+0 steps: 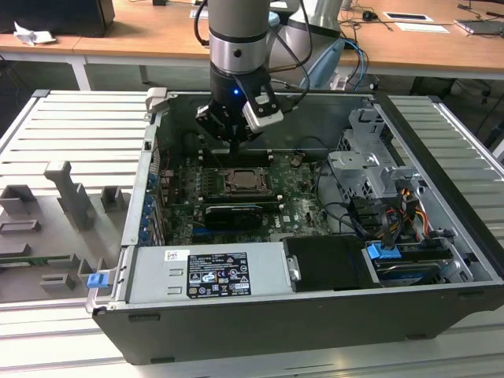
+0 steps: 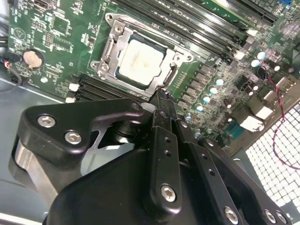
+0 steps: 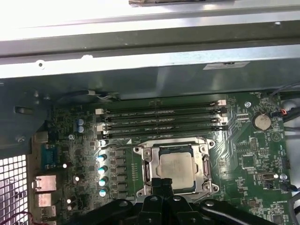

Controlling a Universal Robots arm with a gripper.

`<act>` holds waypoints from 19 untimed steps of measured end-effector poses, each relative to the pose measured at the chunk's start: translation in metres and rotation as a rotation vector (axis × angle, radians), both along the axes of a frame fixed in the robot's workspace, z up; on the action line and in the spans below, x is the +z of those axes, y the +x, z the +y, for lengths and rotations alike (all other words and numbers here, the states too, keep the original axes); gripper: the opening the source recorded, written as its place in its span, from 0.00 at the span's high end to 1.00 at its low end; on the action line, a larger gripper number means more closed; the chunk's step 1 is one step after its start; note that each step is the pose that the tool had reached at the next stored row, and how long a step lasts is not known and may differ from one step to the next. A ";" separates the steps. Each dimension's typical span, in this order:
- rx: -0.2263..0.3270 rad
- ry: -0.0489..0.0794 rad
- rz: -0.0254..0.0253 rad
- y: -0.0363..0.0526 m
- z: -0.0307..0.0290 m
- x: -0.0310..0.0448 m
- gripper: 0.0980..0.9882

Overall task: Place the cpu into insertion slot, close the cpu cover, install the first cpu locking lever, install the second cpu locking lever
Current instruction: 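Install the first cpu locking lever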

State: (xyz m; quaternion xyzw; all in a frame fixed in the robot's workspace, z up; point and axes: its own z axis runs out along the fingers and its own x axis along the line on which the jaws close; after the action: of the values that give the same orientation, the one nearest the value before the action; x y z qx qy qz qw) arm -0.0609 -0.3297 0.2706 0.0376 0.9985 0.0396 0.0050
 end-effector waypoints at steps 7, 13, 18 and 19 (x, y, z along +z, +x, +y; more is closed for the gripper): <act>0.050 0.000 0.0001 -0.0032 -0.0002 -0.0005 0.99; 0.073 0.002 -0.0003 -0.0122 -0.0002 -0.0016 0.99; 0.088 0.004 -0.0012 -0.0218 -0.0001 -0.0035 0.99; 0.090 0.004 -0.0021 -0.0236 -0.0002 -0.0039 0.99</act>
State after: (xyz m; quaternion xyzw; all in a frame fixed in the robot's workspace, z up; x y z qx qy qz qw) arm -0.0845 -0.3299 0.2667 -0.0072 0.9991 0.0419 0.0042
